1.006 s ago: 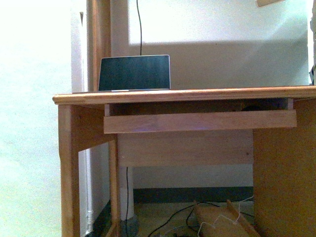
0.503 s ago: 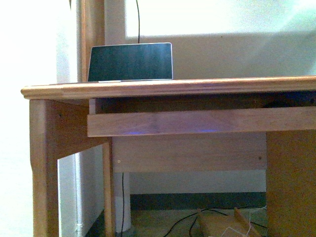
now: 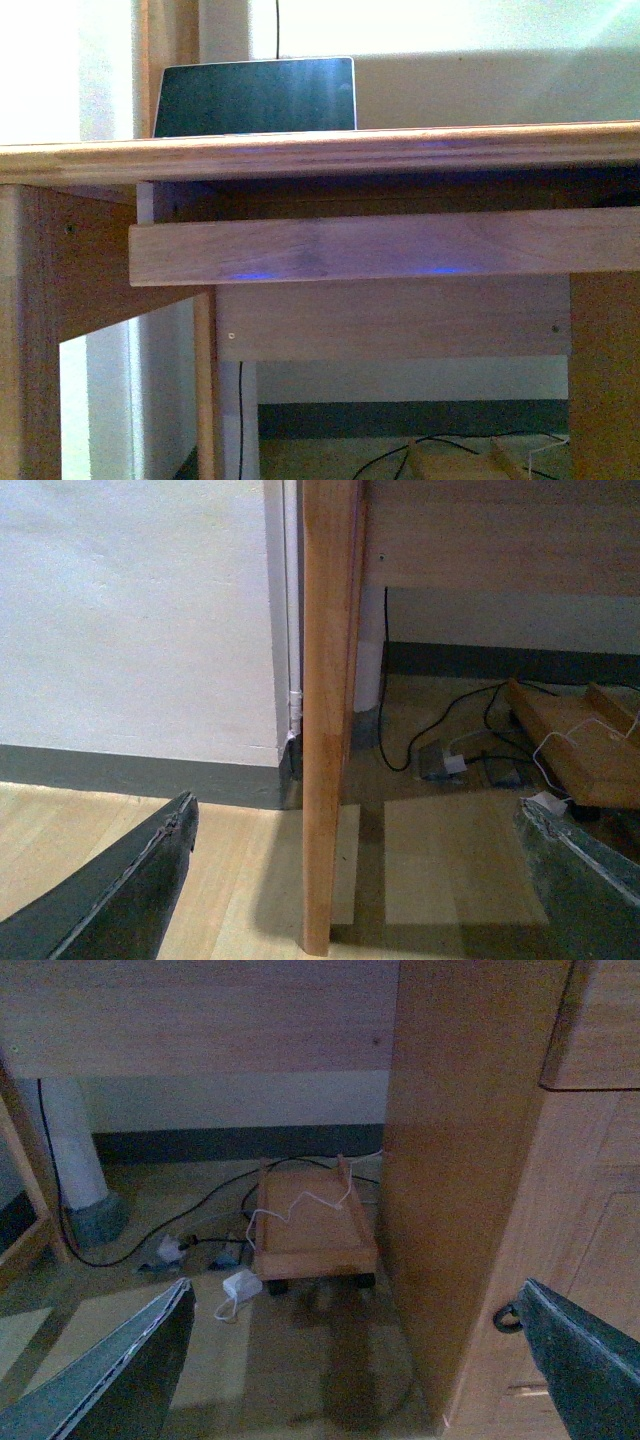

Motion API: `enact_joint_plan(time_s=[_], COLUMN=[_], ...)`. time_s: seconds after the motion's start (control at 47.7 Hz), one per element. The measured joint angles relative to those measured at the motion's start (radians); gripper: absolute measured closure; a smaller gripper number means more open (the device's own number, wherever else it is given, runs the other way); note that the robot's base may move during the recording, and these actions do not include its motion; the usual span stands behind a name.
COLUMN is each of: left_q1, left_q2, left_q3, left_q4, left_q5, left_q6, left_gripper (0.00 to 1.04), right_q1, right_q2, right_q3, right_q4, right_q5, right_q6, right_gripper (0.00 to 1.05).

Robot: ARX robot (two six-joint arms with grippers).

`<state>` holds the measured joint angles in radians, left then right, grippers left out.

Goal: Place mouse

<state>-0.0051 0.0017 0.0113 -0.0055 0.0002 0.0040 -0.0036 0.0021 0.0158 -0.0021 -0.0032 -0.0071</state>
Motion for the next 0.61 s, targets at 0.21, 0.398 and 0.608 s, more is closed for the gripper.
enact_joint_plan(time_s=[0.21,0.398,0.608], left_q1=[0.0,0.0,0.0], left_q2=[0.0,0.0,0.0], left_q3=[0.0,0.0,0.0], left_q4=[0.0,0.0,0.0], left_q5=[0.0,0.0,0.0], left_q6=[0.0,0.0,0.0], left_gripper=[0.08,0.08,0.08], right_q1=[0.0,0.0,0.0], right_q2=[0.0,0.0,0.0], right_q3=[0.0,0.0,0.0], right_q4=[0.0,0.0,0.0], right_q5=[0.0,0.0,0.0], right_q6=[0.0,0.0,0.0], right_gripper=[0.07,0.07,0.07])
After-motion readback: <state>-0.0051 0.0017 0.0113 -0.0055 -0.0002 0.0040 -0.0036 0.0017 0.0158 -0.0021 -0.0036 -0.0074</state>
